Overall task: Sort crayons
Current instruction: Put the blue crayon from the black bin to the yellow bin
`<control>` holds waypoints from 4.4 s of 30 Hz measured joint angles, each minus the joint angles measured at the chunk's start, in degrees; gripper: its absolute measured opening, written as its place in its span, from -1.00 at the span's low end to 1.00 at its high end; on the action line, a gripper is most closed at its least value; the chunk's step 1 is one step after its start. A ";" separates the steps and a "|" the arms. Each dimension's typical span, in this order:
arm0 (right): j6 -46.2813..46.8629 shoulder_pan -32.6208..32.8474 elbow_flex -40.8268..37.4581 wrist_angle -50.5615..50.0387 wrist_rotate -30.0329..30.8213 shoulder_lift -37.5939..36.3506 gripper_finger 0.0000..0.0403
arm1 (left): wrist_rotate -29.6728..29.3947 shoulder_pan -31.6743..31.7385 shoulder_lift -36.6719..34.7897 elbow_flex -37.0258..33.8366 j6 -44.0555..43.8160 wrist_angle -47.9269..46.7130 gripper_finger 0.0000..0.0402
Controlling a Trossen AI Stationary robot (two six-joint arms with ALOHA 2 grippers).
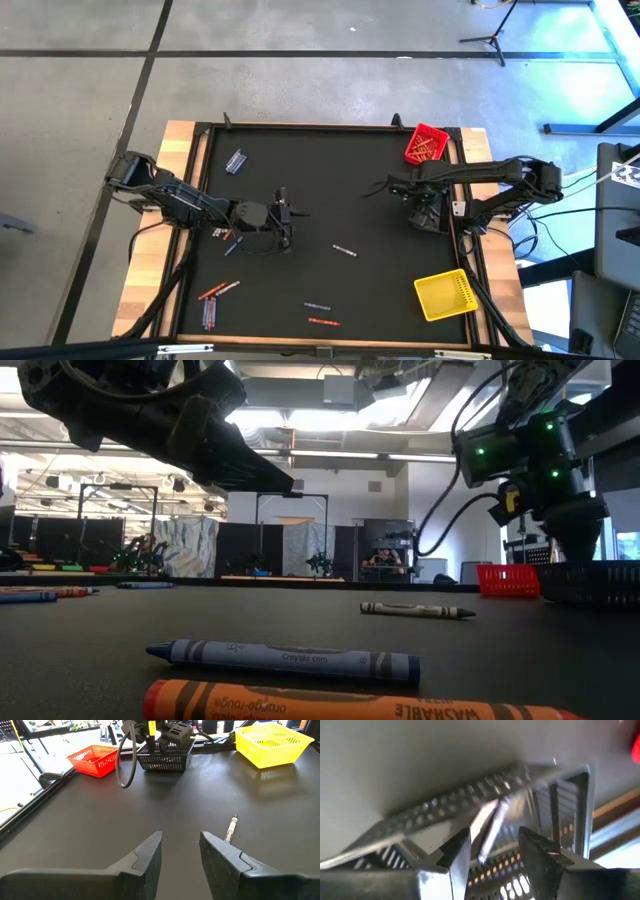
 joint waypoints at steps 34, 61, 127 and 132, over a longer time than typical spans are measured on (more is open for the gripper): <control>7.81 -4.52 -6.27 9.05 -2.27 9.42 -0.66 | 2.05 -1.07 0.00 0.00 0.00 0.00 -0.37; 9.65 -4.44 -0.47 -0.68 2.86 -0.34 -0.95 | 1.88 -2.08 0.00 0.00 -0.44 0.00 -0.37; 71.01 81.10 9.89 11.12 -3.65 3.98 -0.73 | 5.73 -9.81 -0.02 0.24 -1.51 3.08 -0.37; 70.98 80.13 9.90 7.96 -3.85 3.89 -0.35 | 5.73 -9.79 -0.02 0.24 -1.52 3.06 -0.37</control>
